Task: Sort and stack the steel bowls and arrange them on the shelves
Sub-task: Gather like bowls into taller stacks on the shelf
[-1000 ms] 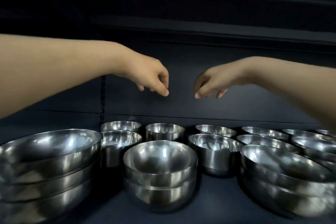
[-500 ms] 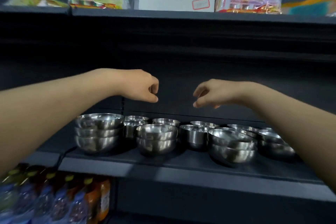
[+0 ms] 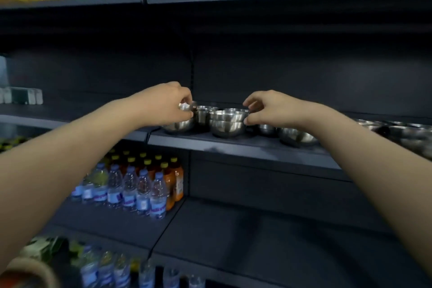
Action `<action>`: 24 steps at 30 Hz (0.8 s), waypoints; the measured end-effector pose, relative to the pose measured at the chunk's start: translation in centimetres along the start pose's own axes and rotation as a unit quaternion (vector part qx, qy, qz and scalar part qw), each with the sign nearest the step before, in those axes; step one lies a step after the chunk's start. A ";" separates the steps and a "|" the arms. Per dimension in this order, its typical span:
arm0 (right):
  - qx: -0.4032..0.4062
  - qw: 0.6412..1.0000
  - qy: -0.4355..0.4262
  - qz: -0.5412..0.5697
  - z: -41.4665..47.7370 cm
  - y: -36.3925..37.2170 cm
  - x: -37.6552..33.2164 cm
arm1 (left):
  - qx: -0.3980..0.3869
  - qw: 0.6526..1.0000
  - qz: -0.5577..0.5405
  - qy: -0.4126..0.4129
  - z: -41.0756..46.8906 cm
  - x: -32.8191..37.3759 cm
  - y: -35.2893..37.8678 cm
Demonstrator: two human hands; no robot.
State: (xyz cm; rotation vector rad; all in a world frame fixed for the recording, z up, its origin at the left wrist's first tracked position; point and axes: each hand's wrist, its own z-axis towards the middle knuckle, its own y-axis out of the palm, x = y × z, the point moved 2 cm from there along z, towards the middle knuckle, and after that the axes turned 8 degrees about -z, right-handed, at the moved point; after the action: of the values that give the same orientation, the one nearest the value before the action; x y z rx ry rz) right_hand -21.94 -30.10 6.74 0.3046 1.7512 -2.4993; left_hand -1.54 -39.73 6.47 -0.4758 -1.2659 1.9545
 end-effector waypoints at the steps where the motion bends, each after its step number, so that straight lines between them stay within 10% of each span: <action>1: 0.001 1.000 -0.002 -0.007 -0.3 0.8 -0.5 | 0.002 1.000 0.003 -0.002 -0.9 -0.3 0.4; 24: 0.038 0.990 0.115 0.066 7.6 11.0 -8.1 | -0.023 0.996 -0.083 -0.029 -0.8 -17.6 4.4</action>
State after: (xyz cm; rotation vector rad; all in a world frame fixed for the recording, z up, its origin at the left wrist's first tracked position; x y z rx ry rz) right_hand -13.03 -41.45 0.72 0.7146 1.6477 -2.5252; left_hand 8.77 -53.55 0.72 -0.3286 -1.3452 1.8151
